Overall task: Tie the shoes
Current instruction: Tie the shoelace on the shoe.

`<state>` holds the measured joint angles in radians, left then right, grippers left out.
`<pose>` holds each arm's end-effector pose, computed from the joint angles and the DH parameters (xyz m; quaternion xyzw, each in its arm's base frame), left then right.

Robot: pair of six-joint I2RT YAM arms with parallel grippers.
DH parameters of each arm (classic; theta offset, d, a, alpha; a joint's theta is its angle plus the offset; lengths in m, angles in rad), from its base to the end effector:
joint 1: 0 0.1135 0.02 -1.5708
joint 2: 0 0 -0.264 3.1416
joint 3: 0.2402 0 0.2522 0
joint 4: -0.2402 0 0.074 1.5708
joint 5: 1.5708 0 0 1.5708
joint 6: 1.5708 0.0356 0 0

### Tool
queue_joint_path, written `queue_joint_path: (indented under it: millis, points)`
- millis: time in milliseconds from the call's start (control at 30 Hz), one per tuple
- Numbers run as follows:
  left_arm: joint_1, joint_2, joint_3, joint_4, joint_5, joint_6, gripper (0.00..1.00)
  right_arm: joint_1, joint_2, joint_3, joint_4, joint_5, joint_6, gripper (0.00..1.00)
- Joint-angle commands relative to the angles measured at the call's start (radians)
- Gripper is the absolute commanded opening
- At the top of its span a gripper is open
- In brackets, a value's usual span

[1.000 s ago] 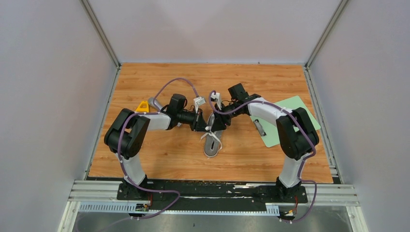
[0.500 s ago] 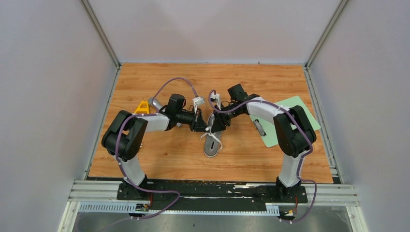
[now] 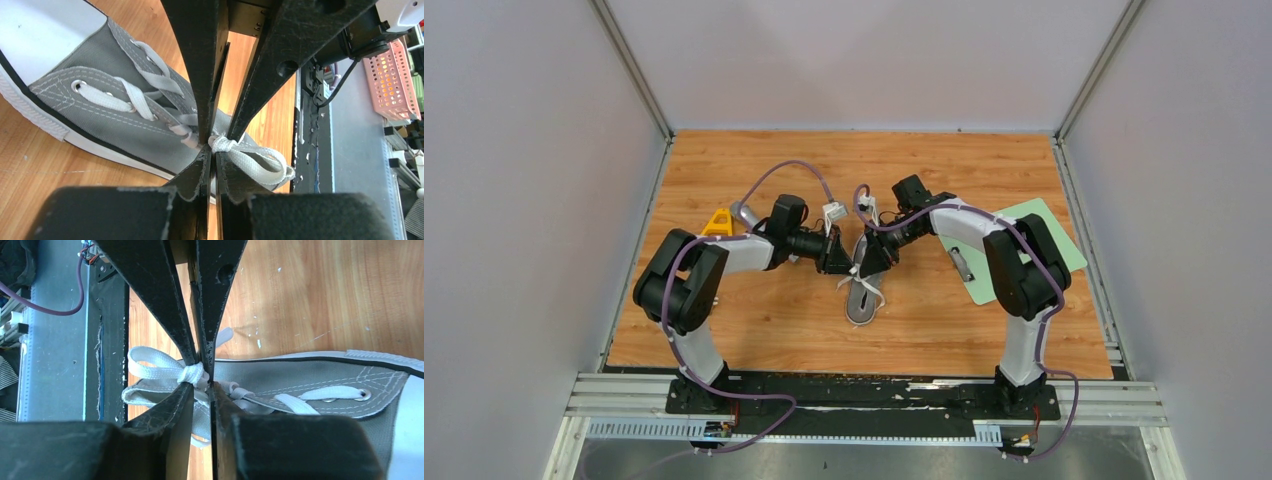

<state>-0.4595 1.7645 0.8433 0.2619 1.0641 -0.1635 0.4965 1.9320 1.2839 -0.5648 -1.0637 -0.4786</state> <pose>0.2900 -0.1782 0.1579 0.3349 0.7324 -0.5499 0.2214 0.3165 0.2068 0.1749 -0.4771 0.7070 0.5004 0.1489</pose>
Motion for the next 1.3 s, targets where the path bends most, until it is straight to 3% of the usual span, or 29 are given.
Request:
queue_joint_path:
  millis: [0,233,533,933,1133,1267]
  points:
    - [0.002,-0.051,0.023,-0.051,0.033,0.086,0.14,0.01,0.013,0.026,-0.026,-0.058,-0.035,0.14]
    - [0.003,-0.06,0.087,-0.251,0.004,0.267,0.25,0.01,-0.003,0.02,-0.033,-0.032,-0.037,0.03]
    - [0.002,-0.064,0.102,-0.313,0.003,0.302,0.33,-0.007,-0.028,0.024,-0.026,0.042,0.009,0.0]
    - [0.004,-0.076,0.168,-0.435,-0.079,0.291,0.39,-0.019,-0.061,0.022,0.014,0.067,0.1,0.0]
    - [0.01,-0.129,0.201,-0.519,-0.246,0.198,0.43,-0.019,-0.105,0.001,0.063,0.09,0.172,0.0]
    - [0.024,-0.192,0.169,-0.497,-0.25,0.082,0.44,-0.019,-0.146,-0.033,0.105,0.14,0.2,0.0]
